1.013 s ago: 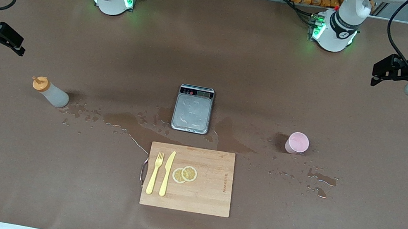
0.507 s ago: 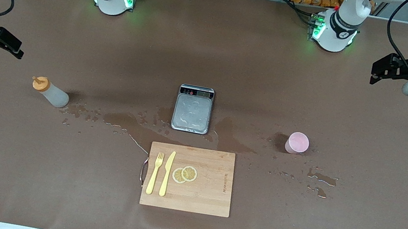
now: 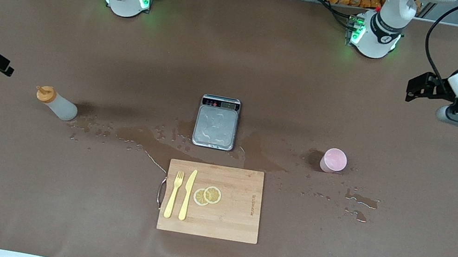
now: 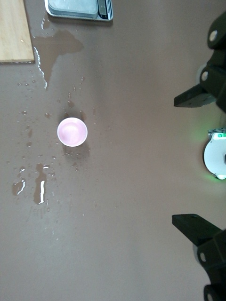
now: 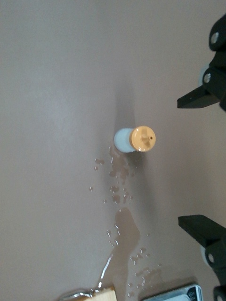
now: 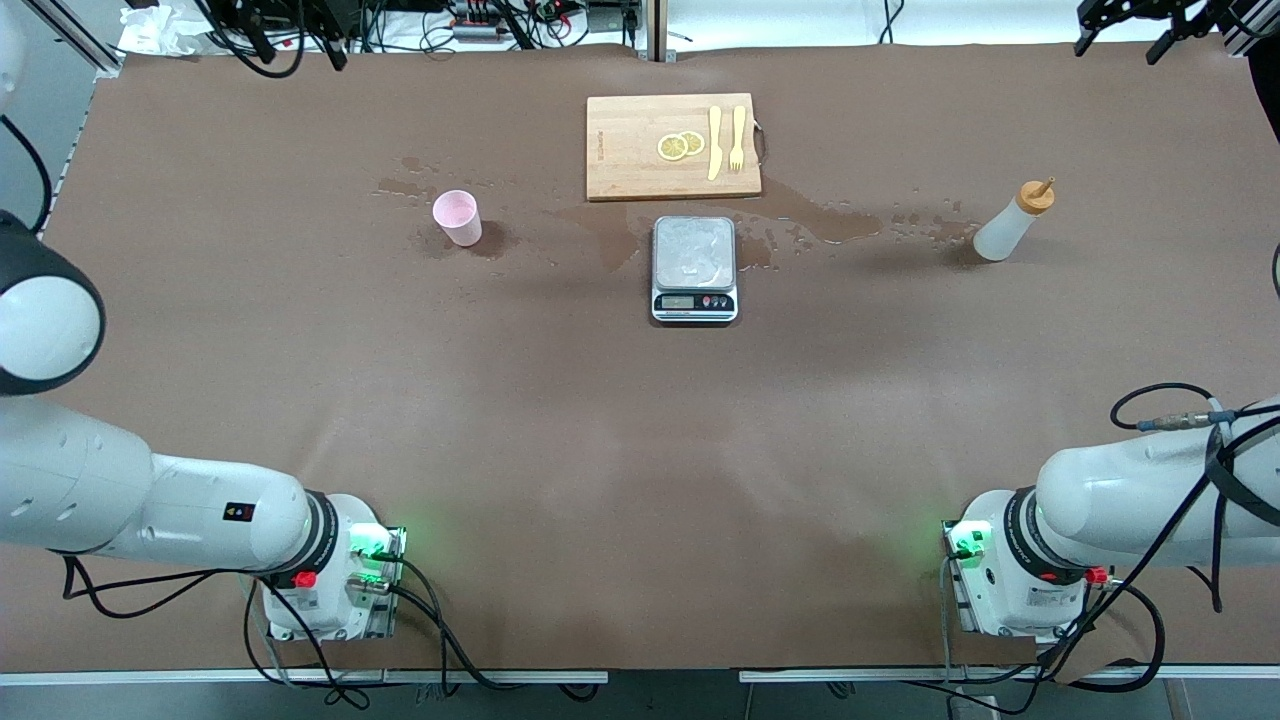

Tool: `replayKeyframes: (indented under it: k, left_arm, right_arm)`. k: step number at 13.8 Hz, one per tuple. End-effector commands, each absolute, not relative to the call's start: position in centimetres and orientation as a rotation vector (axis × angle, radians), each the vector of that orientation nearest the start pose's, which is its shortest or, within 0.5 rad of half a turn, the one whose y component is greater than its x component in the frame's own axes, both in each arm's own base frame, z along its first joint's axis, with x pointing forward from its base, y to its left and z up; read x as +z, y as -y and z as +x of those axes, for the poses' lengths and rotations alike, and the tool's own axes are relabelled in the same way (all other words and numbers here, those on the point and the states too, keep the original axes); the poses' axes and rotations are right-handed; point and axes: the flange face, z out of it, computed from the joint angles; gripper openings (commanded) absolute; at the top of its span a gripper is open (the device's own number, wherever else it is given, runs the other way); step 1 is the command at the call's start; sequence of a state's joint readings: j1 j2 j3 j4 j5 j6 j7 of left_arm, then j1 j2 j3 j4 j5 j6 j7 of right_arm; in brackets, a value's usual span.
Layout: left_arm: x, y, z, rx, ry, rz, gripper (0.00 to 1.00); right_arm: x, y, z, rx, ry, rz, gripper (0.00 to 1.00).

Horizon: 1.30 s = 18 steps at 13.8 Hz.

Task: Add sauce to pink cup with both arms
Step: 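Move the left gripper down toward the pink cup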

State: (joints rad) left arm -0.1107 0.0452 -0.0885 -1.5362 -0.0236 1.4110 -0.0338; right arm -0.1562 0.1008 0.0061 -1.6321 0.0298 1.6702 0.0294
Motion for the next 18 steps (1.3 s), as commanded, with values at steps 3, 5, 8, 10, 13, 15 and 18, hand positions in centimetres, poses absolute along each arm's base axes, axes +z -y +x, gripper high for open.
replayKeyframes:
  k: [3, 5, 8, 10, 13, 15, 18]
  left_arm:
    - [54.2, 11.7, 54.4, 0.432, -0.248, -3.122, 1.0]
    - [51.7, 11.9, 54.5, 0.425, -0.245, -3.121, 1.0]
    - [48.2, 12.4, 54.6, 0.38, -0.253, -3.129, 1.0]
    - [45.6, 12.5, 54.6, 0.344, -0.25, -3.135, 1.0]
    - [41.1, 12.7, 55.6, 0.311, -0.245, -3.146, 1.0]
    - [38.4, 12.7, 56.6, 0.305, -0.239, -3.151, 1.0]
    - [34.7, 12.9, 57.5, 0.321, -0.234, -3.155, 1.0]
  right_arm:
    - [51.9, 11.7, 59.4, 0.15, -0.315, -3.165, 1.0]
    - [50.7, 13.2, 59.6, 0.162, -0.35, -3.155, 1.0]
    - [48.9, 15.4, 59.9, 0.179, -0.406, -3.13, 1.0]
    - [48.7, 15.9, 60.2, 0.201, -0.425, -3.125, 1.0]
    - [47.3, 18.5, 59.8, 0.234, -0.497, -3.08, 1.0]
    - [46.7, 20.5, 59.7, 0.231, -0.579, -3.022, 1.0]
    - [45.9, 24.2, 58.6, 0.216, -0.835, -2.816, 1.0]
